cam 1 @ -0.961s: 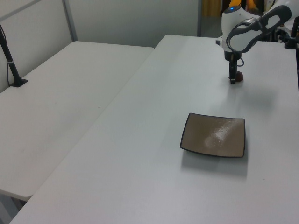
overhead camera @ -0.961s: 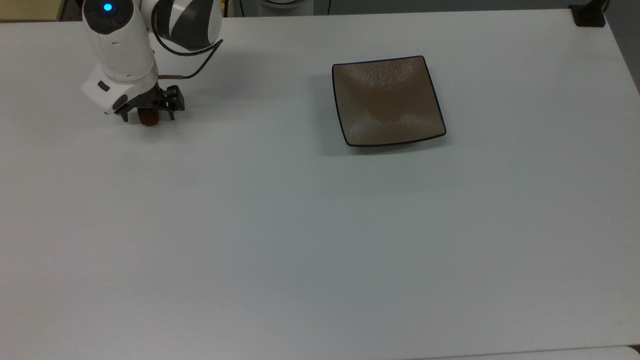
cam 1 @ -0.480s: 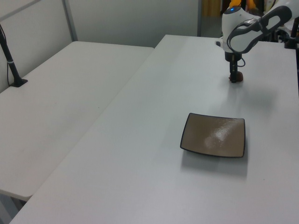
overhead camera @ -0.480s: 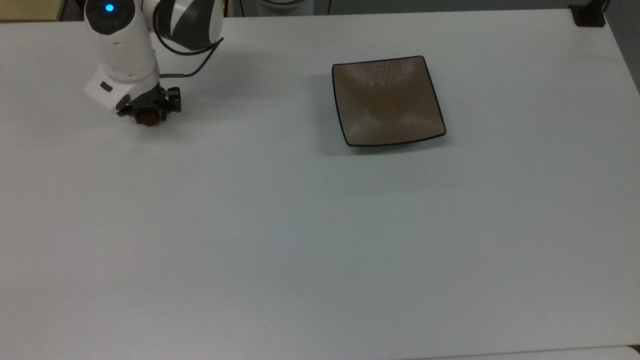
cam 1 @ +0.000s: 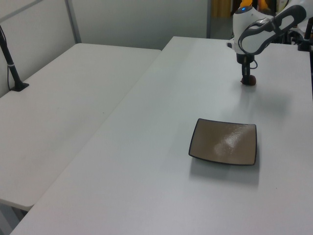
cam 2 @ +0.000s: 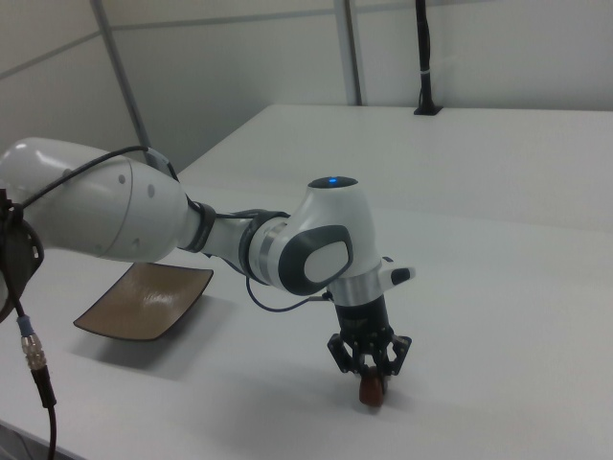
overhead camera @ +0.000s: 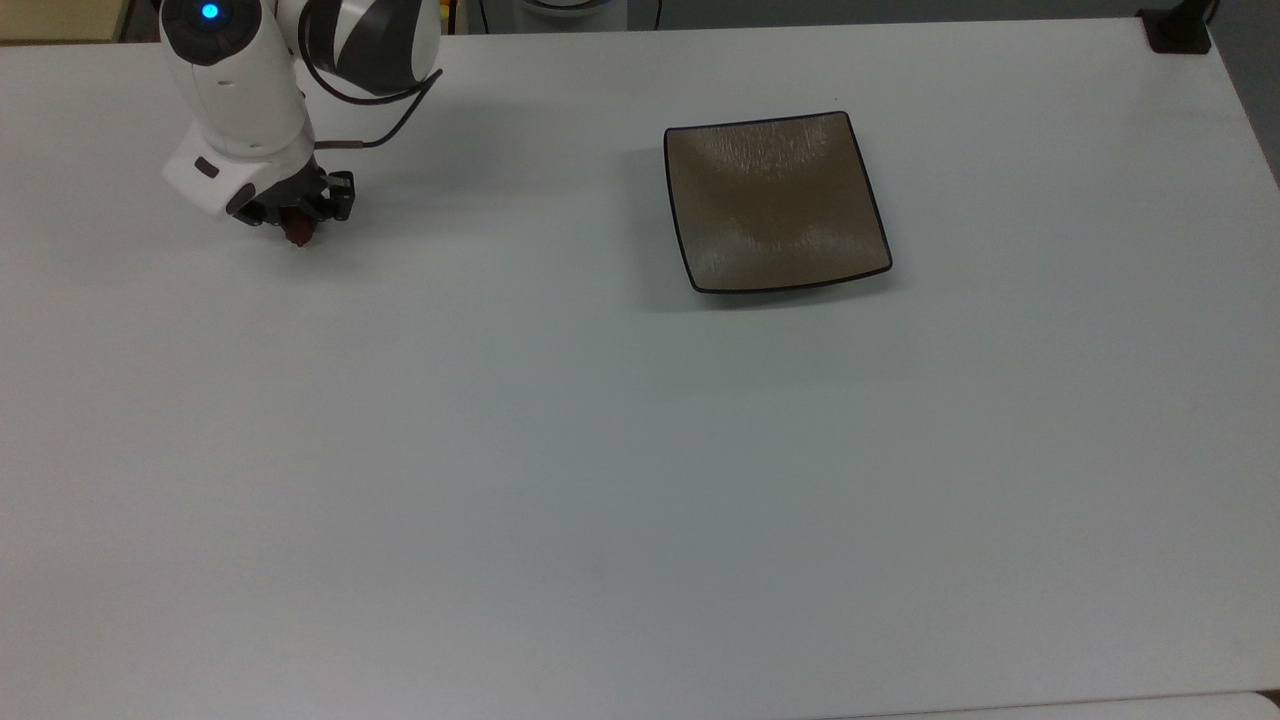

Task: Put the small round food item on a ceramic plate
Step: 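Close the gripper around the red-brown food item, then lift the held food item up off the table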

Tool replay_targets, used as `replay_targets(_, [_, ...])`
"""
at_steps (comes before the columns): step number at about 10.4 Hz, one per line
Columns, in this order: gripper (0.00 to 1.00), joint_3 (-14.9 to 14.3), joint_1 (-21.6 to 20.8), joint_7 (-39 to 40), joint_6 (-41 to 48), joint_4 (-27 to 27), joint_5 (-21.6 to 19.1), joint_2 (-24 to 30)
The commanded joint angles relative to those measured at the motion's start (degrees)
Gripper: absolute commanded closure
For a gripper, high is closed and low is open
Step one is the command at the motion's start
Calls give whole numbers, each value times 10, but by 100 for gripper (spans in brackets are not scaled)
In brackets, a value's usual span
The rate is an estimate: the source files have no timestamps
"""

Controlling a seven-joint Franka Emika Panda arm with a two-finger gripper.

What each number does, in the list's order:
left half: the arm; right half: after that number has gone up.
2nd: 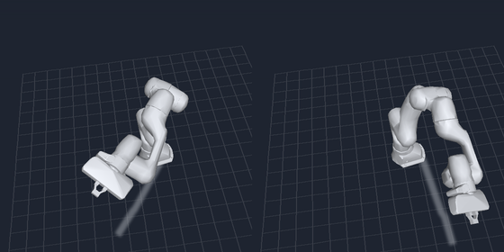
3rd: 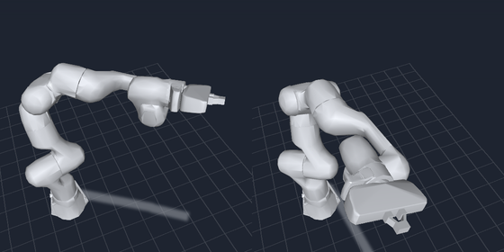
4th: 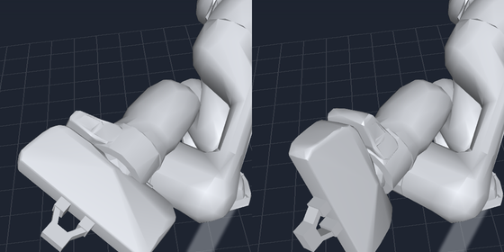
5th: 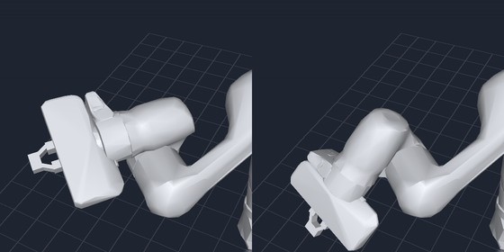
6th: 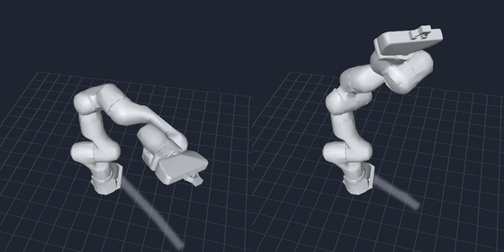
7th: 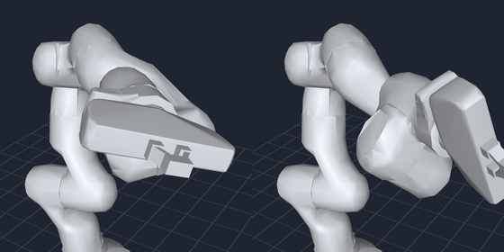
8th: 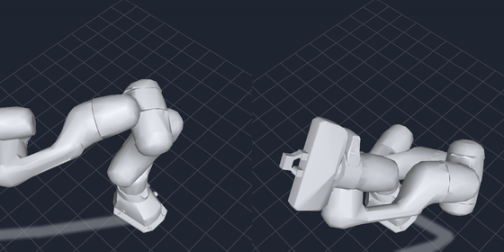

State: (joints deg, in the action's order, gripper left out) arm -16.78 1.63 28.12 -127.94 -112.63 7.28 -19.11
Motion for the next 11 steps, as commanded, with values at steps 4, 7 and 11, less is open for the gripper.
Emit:
replay_targets(4, [82, 8, -8, 8, 194, 72, -3, 94])
replay_targets(7, [81, 32, -10, 8, 302, 142, -47, 129])
replay_targets(11, [80, 76, -22, -2, 393, 216, -94, 158])
